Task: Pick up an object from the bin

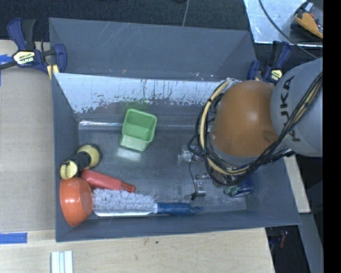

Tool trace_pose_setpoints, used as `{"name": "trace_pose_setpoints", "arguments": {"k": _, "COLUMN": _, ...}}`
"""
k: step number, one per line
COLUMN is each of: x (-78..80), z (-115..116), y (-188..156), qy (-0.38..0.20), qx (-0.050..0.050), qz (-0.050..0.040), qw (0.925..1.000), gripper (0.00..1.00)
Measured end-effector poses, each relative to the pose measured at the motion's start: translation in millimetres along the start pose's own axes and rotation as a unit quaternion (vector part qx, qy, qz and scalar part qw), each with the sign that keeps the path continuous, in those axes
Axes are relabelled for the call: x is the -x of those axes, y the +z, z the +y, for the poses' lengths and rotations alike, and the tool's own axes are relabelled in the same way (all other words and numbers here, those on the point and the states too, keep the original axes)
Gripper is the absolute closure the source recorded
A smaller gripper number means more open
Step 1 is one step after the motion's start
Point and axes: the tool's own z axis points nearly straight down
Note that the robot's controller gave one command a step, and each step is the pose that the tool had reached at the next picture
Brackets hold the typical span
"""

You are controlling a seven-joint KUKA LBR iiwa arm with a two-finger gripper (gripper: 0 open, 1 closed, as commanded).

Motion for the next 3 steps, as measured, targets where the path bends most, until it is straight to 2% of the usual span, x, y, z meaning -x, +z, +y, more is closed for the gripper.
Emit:
{"name": "trace_pose_setpoints", "arguments": {"k": 1, "x": 2.0, "z": 0, "y": -3, "qy": 0.001, "qx": 0.000, "qz": -0.0038, "qw": 1.0000, "gripper": 0.00}}
{"name": "trace_pose_setpoints", "arguments": {"k": 2, "x": 14.7, "z": 77, "y": 81, "qy": -0.036, "qx": 0.001, "qz": -0.0049, "qw": 0.9993, "gripper": 0.00}}
{"name": "trace_pose_setpoints", "arguments": {"k": 3, "x": 17.5, "z": 111, "y": 51, "qy": -0.118, "qx": -0.004, "qz": -0.0103, "qw": 0.9930, "gripper": 0.00}}
